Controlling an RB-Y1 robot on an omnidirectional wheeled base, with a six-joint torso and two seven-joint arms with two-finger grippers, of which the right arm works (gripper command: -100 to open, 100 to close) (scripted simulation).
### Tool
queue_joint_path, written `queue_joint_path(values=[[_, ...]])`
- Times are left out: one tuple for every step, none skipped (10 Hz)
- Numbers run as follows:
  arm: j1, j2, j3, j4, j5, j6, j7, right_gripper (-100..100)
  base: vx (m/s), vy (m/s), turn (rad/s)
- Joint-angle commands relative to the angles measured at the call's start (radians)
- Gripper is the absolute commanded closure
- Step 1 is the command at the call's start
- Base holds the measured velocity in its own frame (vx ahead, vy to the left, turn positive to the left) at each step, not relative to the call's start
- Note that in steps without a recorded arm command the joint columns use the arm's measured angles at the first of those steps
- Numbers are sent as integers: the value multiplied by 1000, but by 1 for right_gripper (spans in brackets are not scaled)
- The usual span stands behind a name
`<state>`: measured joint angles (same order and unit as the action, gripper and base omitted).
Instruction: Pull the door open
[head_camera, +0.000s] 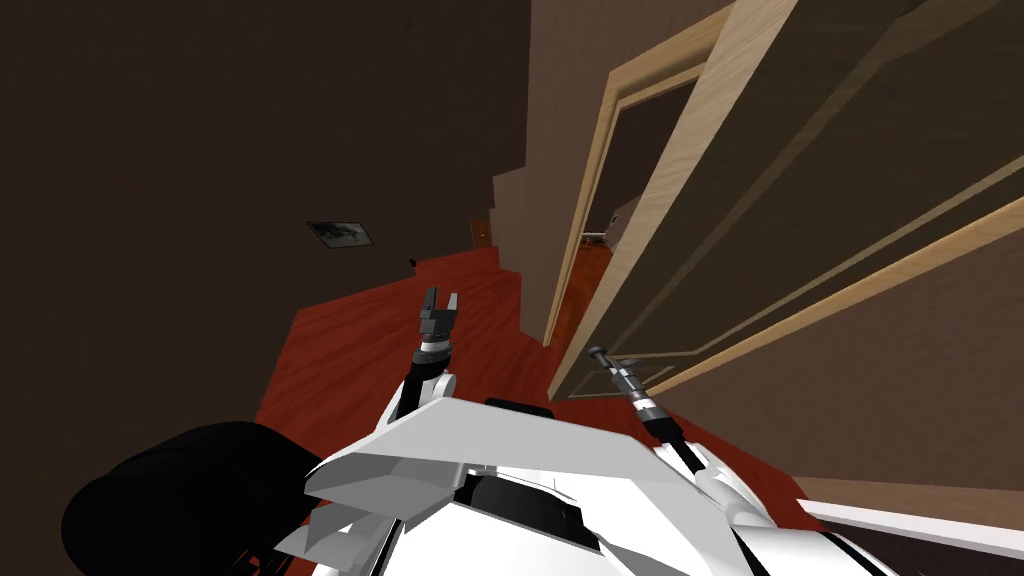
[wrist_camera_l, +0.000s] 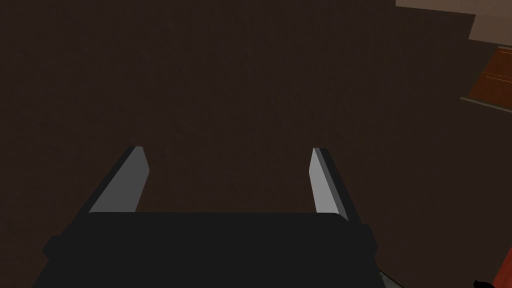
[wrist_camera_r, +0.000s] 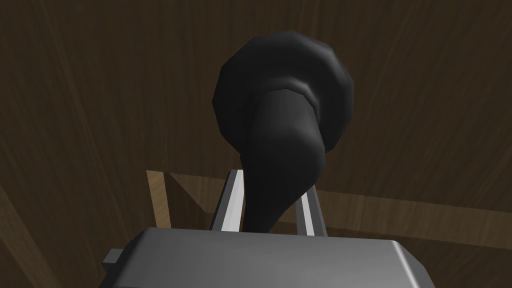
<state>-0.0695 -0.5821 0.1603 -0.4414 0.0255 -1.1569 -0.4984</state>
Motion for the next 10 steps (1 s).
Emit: queue_joint_path(values=[[-5, 0, 3, 24, 1, -27, -1, 100, -160, -108, 195], [-1, -4, 4, 28, 1, -38, -3, 100, -184, -122, 169], [3, -8, 4, 33, 0, -50, -5, 100, -216, -143, 191], [8, -12, 5, 37, -1, -62, -7, 100, -190, -102, 216], [13, -16, 5, 42, -1, -75, -9, 100, -216, -110, 197], [16, -18, 6, 45, -2, -81, -10, 100, -216, -99, 163], [20, -22, 6, 49, -2, -93, -12, 100, -193, -94, 164], [24, -26, 7, 53, -3, -103, -14, 100, -180, -89, 170], [28, -29, 7, 56, -3, -112, -16, 100, -194, -98, 182], [31, -32, 7, 59, -4, -120, -17, 100, -200, -102, 156]])
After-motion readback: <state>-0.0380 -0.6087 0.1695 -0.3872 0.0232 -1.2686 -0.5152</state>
